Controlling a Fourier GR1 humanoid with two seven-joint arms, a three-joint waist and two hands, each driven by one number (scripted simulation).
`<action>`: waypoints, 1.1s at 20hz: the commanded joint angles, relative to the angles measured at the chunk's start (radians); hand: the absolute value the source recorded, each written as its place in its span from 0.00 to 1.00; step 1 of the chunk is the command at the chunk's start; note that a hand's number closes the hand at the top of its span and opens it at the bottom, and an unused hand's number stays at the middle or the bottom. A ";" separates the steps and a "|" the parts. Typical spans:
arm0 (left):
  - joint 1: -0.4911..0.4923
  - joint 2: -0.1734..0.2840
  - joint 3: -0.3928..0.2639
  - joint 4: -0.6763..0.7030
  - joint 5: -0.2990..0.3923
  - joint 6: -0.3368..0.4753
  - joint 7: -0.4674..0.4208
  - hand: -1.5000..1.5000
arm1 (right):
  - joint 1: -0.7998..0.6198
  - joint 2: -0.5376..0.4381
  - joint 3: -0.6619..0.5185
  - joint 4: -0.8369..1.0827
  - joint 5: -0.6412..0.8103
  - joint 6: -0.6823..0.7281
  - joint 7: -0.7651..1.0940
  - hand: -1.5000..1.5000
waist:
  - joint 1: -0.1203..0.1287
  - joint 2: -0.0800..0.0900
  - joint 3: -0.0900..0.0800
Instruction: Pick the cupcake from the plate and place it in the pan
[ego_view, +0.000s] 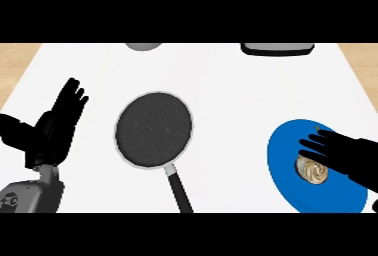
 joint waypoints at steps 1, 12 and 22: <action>-0.014 -0.041 -0.008 0.051 -0.028 -0.008 -0.048 0.50 | -0.041 0.078 0.006 0.054 0.080 0.018 0.017 0.00 | 0.004 0.002 0.000; 0.019 -0.038 0.038 -0.034 -0.015 -0.050 0.017 0.50 | -0.049 0.214 0.034 0.151 0.253 -0.005 0.006 0.00 | 0.004 0.001 0.000; -0.028 -0.080 0.043 0.046 -0.072 -0.029 -0.003 0.50 | -0.084 0.351 0.028 0.366 0.343 -0.137 -0.063 0.00 | 0.005 0.002 0.001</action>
